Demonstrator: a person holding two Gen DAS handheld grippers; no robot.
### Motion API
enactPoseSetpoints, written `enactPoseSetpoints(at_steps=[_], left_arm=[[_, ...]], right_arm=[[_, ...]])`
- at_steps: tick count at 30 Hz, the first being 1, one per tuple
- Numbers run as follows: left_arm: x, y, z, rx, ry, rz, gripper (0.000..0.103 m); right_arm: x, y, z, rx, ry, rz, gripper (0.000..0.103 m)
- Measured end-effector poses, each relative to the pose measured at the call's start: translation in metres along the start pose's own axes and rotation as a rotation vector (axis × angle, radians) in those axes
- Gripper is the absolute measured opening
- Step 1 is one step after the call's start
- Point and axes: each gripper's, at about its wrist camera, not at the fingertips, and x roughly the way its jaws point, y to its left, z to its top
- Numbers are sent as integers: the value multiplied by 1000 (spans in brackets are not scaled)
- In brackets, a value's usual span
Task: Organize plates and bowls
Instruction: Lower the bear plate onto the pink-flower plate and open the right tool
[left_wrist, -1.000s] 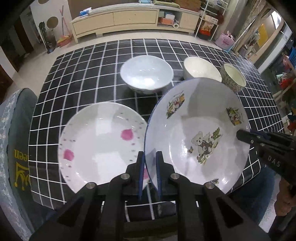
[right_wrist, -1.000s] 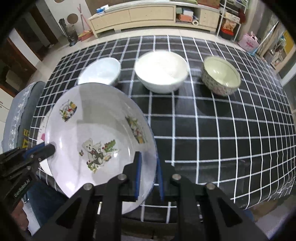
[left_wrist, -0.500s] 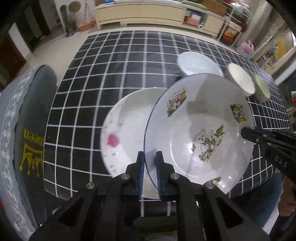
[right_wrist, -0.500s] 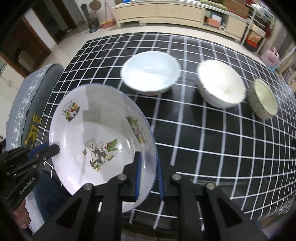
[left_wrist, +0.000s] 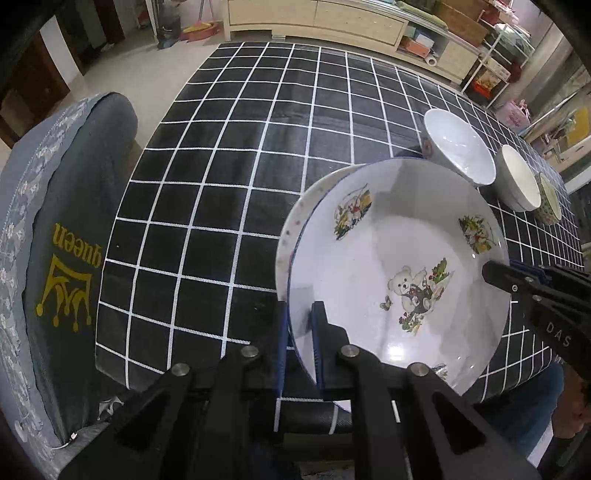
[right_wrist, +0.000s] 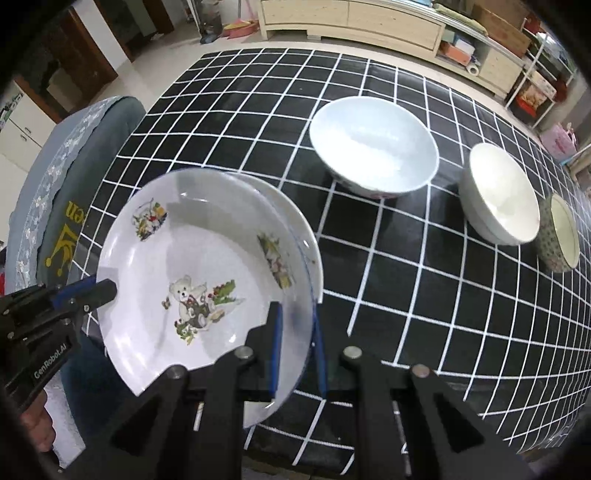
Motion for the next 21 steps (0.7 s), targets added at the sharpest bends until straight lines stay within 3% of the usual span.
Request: enactPoseSetpoints(at_steps=[21], left_arm=[[22,10,11,-20,14,-4,11]], right_arm=[[26,4,12,12,48,-5,20]])
